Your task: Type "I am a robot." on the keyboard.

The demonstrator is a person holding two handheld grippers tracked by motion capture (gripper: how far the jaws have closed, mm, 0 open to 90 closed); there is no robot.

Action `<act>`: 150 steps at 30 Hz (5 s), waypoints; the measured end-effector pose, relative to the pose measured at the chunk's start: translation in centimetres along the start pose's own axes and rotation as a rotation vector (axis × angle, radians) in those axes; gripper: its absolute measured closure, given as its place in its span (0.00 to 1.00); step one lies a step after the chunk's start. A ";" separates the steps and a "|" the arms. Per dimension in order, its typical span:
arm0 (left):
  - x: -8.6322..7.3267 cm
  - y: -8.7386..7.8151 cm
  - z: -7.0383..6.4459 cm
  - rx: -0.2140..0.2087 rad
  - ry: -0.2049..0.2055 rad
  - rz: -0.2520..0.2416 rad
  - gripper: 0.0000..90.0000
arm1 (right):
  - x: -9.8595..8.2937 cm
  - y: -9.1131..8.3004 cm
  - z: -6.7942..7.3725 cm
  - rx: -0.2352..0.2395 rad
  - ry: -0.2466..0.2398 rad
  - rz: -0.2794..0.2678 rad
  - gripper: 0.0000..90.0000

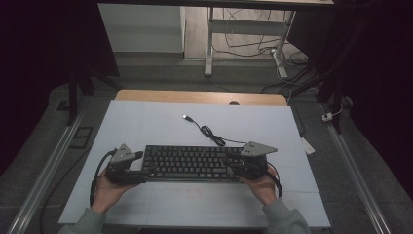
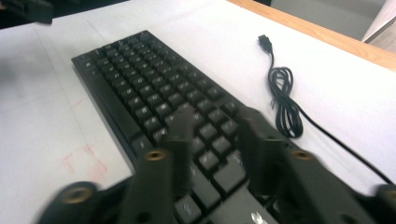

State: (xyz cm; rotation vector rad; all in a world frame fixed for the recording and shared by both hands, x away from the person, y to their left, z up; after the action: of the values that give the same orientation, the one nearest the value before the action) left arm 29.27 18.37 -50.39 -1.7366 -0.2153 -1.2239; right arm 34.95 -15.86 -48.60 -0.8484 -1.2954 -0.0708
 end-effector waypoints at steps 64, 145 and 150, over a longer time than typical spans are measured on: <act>-2.9 3.9 1.1 0.109 0.086 0.214 0.99 | 2.6 10.9 2.8 0.115 -0.089 0.093 0.99; -1.2 0.8 1.7 0.023 -0.056 0.002 0.34 | -1.7 1.7 -0.2 0.033 -0.040 0.010 0.56; -1.1 0.7 1.7 0.011 -0.053 -0.007 0.34 | -1.7 1.9 -0.2 0.042 -0.044 0.015 0.56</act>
State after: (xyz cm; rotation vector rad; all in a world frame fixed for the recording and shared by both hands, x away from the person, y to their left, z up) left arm 30.20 19.71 -51.74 -1.7617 -0.2587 -1.1802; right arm 35.47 -15.31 -51.08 -0.8272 -1.3275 -0.0126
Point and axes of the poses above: each handheld gripper's, and its own axes: y roughly forward along the jaws, x roughly out of its top, z roughly to its left, the point moved 4 cm from there along y, roughly forward along the jaws, and after that the axes turned 3 degrees about y, right-handed, at the moved point
